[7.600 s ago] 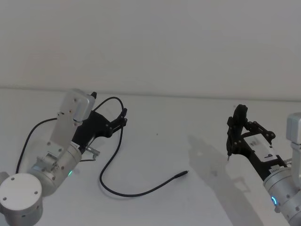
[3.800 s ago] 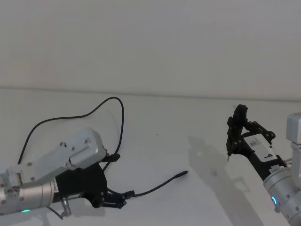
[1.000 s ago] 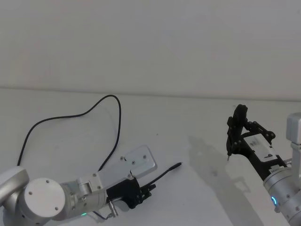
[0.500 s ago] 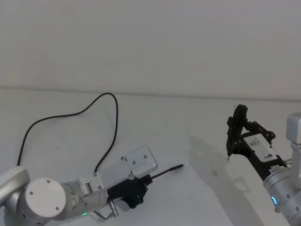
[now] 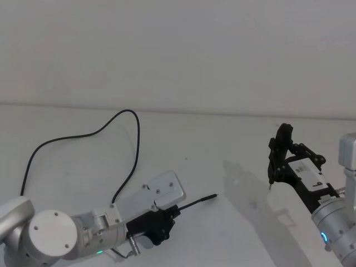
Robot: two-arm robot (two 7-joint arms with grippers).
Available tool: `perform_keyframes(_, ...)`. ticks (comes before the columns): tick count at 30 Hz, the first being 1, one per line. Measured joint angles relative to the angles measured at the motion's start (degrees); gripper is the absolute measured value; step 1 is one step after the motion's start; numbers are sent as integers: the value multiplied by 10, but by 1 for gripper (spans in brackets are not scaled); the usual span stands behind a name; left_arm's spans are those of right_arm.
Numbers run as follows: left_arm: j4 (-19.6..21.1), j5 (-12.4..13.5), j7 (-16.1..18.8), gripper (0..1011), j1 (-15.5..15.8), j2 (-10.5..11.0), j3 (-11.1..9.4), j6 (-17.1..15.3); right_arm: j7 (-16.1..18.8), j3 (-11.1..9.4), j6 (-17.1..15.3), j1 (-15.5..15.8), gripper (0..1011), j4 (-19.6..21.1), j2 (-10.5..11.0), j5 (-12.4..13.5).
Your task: Pick up the data cable with the one hand.
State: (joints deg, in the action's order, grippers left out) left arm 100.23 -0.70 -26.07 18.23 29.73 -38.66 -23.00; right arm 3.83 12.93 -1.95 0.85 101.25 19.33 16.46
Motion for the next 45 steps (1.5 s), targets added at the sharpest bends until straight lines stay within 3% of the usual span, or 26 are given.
perform_keyframes(10,5,-24,-7,50,-9,3,26,44,17,-8,13,12,268,17,0,15)
perform_keyframes(21,11,-84,-37,50,-12,11,75,100,64,-24,29,36,268,55,-2,74)
perform_keyframes(31,11,-116,-57,50,-4,16,94,121,90,-27,36,45,268,82,-4,107)
perform_keyframes(45,10,-134,-68,50,0,19,105,132,102,-25,40,34,268,97,-1,114)
